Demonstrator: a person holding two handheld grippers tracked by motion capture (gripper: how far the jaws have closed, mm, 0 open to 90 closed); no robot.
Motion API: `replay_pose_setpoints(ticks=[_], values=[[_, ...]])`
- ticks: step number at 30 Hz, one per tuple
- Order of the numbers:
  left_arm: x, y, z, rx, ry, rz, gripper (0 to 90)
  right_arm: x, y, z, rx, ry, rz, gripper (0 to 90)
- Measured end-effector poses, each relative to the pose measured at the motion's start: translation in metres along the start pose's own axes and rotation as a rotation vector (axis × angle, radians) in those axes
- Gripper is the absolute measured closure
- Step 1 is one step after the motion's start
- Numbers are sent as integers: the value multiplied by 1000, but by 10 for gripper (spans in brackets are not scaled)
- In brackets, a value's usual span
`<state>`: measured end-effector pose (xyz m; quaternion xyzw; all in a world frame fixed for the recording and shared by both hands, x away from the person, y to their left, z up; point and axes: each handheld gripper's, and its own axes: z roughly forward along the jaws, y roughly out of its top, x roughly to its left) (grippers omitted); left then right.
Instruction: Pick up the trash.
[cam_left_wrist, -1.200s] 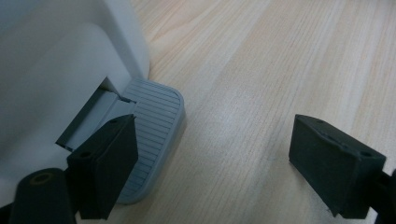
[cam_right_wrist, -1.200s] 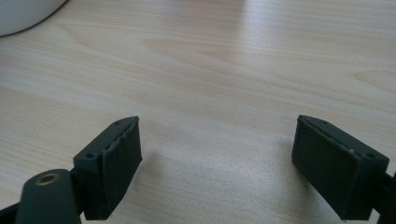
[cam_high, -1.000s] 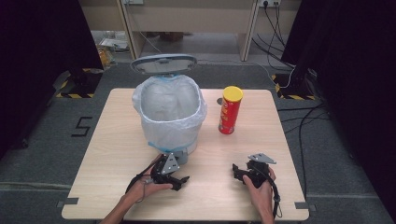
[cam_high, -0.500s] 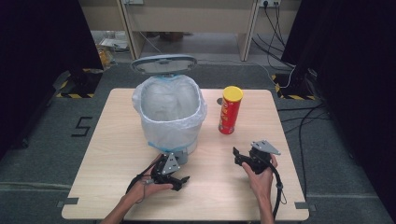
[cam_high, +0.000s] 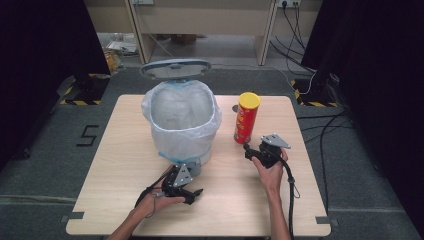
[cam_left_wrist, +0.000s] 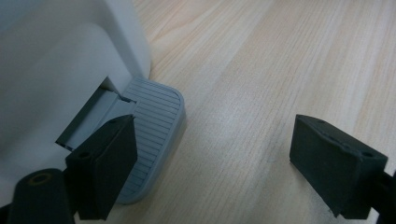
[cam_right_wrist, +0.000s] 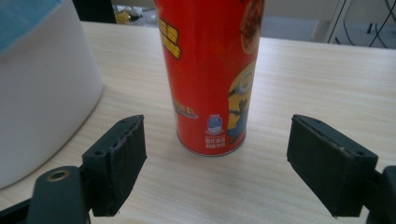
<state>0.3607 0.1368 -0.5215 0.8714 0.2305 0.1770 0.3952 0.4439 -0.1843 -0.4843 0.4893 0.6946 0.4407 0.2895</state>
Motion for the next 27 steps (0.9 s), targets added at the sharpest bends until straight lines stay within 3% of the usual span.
replay_pose_setpoints(ticks=[1,3,7,16,24,27], values=[[0,0,0,0,0,0,142,0,0,0,0,0,0,192],[0,0,0,0,0,0,142,0,2,9,11,-35,-52,195],[0,0,0,0,0,0,142,0,9,20,6,-38,-72,200],[0,0,0,0,4,-1,142,3,22,43,-10,-28,-61,191],[0,0,0,0,5,-1,142,3,20,60,-16,-7,-17,186],[0,0,0,0,5,-1,142,3,21,66,-25,-11,-27,187]])
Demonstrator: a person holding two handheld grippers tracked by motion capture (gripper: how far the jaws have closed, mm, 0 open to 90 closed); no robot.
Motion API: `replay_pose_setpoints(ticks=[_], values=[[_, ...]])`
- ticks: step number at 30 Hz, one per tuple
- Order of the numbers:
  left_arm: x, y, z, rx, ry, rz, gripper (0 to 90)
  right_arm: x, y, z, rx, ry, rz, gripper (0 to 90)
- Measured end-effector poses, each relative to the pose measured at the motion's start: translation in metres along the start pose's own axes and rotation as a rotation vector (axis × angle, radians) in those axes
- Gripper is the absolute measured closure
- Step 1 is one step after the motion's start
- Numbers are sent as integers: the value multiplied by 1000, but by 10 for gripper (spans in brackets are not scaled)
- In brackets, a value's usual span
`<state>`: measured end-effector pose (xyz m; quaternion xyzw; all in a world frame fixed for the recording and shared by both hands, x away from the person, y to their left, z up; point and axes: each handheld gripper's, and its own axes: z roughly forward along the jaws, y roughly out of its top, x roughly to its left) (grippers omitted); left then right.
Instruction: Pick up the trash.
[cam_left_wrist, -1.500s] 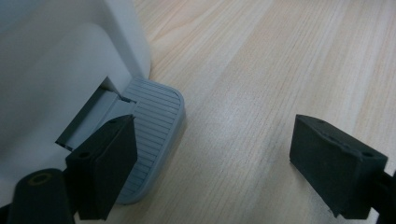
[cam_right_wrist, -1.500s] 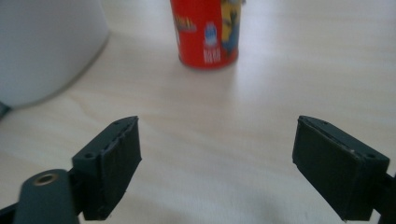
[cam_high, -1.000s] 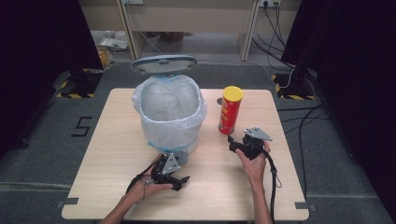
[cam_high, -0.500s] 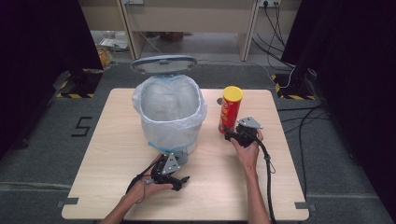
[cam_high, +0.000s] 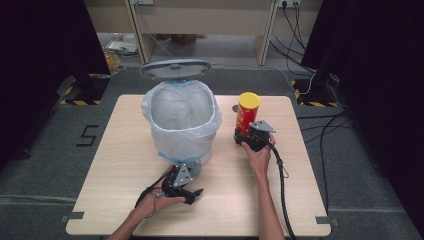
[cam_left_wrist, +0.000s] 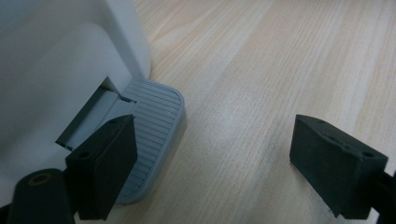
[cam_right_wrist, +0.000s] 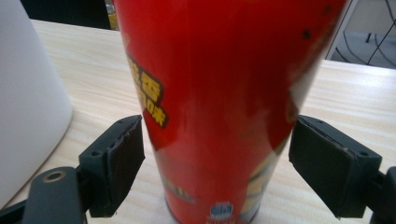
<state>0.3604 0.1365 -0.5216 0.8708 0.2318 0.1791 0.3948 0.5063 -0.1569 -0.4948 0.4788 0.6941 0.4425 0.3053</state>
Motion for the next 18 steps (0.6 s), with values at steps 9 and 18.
replay_pose_setpoints(ticks=[9,18], values=[[0,0,0,1,0,0,142,-1,-3,6,2,-13,-13,241],[0,0,0,3,4,3,142,5,1,-29,-12,-2,-20,242]])
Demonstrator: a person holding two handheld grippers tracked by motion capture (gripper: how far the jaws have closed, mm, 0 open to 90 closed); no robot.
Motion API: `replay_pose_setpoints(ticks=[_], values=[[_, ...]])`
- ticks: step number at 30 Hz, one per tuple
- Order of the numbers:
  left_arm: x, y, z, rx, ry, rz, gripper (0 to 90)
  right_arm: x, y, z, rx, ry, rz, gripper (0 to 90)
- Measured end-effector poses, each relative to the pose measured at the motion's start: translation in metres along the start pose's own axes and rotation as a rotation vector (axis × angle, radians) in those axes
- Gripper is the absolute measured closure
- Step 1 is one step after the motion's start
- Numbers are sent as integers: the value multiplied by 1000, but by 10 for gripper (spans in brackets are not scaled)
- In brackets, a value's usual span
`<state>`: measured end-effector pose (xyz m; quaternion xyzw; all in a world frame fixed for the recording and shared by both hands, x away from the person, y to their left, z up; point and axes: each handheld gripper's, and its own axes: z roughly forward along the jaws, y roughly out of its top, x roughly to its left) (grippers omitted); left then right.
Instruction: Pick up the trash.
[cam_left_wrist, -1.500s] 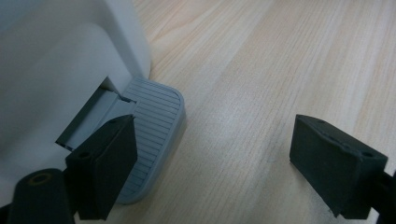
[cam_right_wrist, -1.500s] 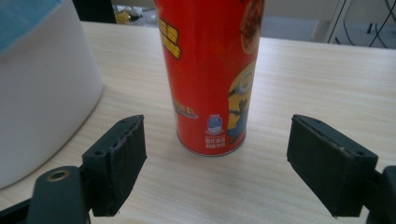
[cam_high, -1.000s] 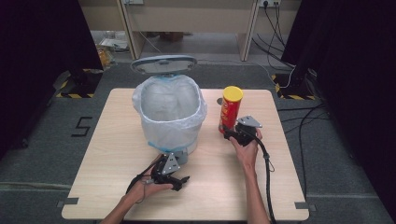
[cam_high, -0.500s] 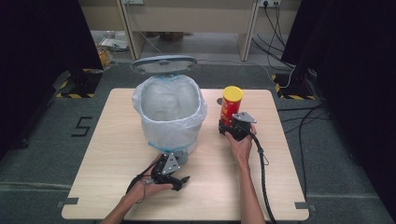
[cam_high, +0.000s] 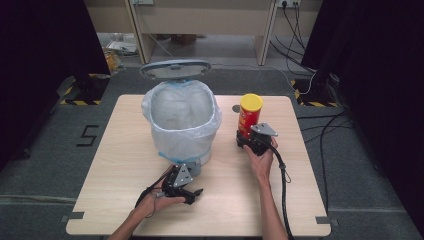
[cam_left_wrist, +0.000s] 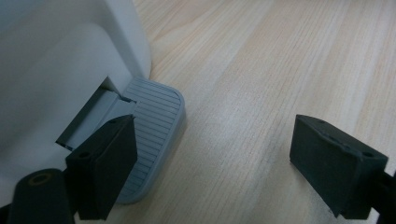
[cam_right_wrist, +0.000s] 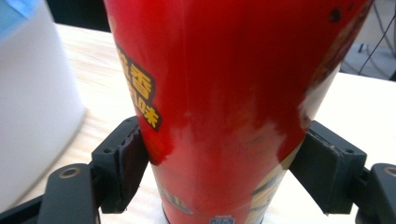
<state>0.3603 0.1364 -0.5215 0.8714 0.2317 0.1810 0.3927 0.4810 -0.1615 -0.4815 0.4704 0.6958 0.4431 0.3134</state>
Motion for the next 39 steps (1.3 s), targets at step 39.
replay_pose_setpoints(ticks=[39], values=[[-1,0,0,-1,0,-7,140,19,16,-88,35,74,30,243]])
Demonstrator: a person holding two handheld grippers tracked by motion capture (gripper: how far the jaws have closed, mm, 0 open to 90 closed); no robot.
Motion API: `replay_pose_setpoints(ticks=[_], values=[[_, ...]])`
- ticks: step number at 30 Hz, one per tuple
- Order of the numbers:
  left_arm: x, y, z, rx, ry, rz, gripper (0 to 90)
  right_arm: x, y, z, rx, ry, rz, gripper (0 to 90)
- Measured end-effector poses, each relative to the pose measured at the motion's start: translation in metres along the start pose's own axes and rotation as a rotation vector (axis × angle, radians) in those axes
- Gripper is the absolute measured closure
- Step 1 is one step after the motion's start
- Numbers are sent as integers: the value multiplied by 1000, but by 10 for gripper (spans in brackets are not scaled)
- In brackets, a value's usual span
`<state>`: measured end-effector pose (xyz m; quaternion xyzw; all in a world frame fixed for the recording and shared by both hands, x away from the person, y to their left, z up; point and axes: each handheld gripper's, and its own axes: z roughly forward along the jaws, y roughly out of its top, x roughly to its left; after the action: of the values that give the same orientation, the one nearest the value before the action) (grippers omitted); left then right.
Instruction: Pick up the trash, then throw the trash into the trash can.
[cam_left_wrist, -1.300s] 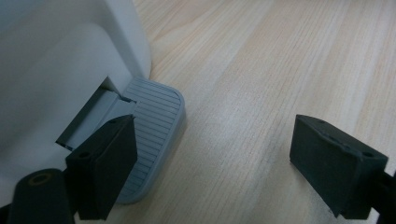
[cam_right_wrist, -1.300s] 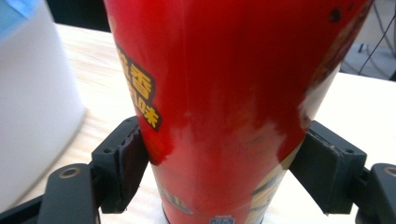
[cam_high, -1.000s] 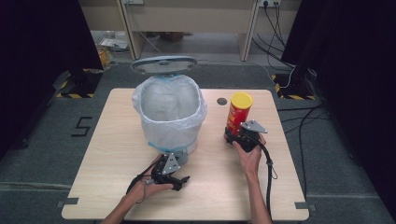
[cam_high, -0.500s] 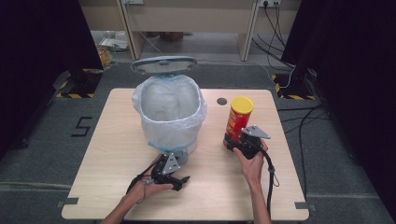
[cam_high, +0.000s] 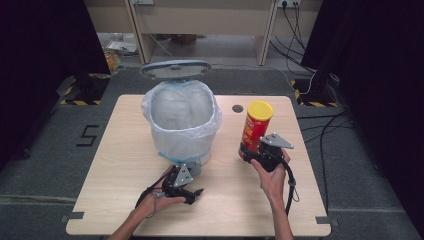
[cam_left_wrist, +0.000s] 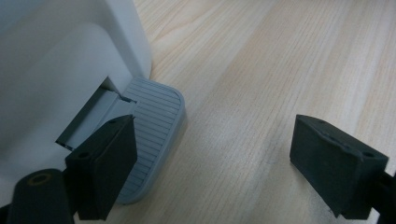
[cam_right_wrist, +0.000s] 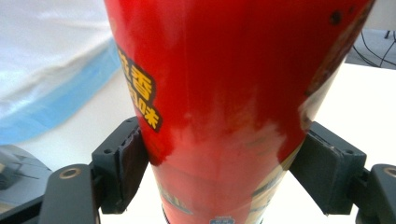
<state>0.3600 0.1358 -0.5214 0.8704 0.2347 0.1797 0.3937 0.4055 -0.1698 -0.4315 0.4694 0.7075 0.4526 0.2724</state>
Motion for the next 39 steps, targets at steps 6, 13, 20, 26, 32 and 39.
replay_pose_setpoints(ticks=[6,13,20,26,32,39], values=[[0,0,0,0,1,4,140,3,8,-2,-6,8,-11,242],[0,0,0,0,2,0,139,6,9,-1,1,15,-16,243],[0,0,0,-3,2,-3,140,12,21,-8,-13,25,-31,242],[0,0,0,0,2,1,140,18,42,-13,-34,36,-42,243],[0,0,0,-3,5,0,140,21,62,-20,-65,39,-53,243],[0,0,0,0,3,1,140,29,95,-32,-105,38,-72,243]])
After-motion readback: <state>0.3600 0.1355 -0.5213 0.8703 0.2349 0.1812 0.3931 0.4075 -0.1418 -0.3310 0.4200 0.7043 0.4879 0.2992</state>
